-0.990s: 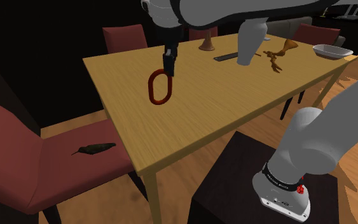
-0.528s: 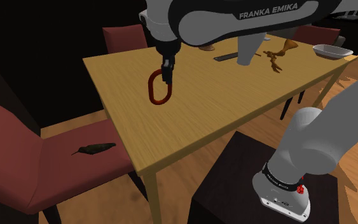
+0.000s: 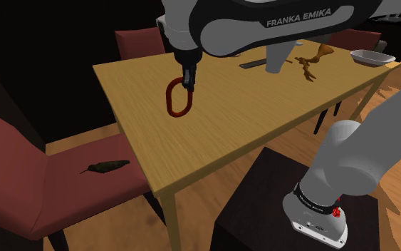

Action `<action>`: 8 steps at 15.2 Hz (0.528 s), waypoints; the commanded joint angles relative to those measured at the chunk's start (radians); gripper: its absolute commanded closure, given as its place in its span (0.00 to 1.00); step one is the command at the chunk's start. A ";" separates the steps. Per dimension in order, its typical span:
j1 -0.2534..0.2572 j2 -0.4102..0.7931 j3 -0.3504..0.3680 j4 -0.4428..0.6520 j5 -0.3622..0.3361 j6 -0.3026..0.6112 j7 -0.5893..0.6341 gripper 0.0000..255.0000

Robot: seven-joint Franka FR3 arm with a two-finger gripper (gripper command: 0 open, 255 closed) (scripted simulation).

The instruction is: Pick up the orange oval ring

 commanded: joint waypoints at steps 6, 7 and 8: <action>0.000 0.001 0.001 0.027 0.002 -0.026 -0.009 1.00; 0.000 0.002 0.001 0.042 0.003 -0.039 -0.013 1.00; 0.000 0.004 0.001 0.056 0.003 -0.051 -0.017 1.00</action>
